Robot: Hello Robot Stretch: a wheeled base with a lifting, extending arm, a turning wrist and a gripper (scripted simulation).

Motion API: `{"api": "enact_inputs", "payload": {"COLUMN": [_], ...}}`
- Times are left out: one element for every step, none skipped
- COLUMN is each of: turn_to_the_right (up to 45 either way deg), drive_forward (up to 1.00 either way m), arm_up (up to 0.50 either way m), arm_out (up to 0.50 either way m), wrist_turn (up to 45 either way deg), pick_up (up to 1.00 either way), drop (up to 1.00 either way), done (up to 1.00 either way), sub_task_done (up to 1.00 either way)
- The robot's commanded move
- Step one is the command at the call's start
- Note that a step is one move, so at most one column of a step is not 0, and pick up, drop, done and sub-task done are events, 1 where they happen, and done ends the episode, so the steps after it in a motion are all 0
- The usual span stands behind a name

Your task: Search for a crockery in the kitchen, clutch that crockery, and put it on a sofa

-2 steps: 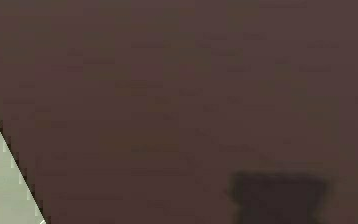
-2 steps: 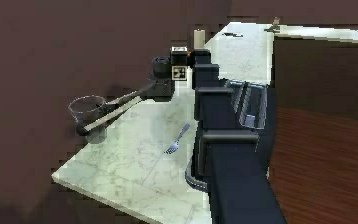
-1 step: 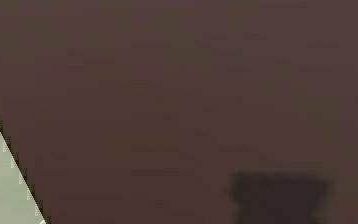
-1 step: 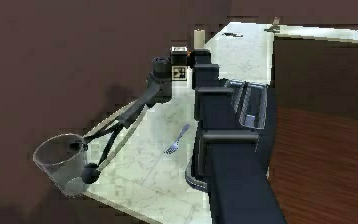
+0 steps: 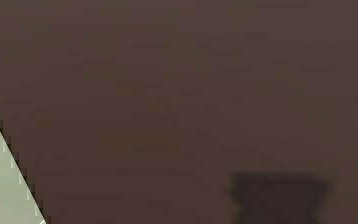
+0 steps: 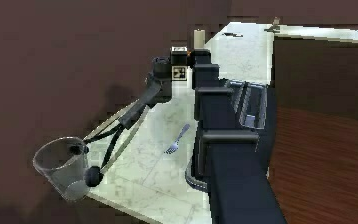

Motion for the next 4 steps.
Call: {"api": "enact_inputs", "payload": {"turn_to_the_right": [0.0,-45.0,-45.0,-21.0], "drive_forward": [0.00,0.00,0.00,0.00], "arm_up": [0.00,0.00,0.00,0.00], "arm_out": [-0.32,0.00,0.00,0.00], "wrist_turn": [0.0,0.0,0.0,0.0], "pick_up": [0.00,0.00,0.00,0.00], "drop": [0.00,0.00,0.00,0.00], "done": [0.00,0.00,0.00,0.00], "sub_task_done": [0.00,0.00,0.00,0.00]}}
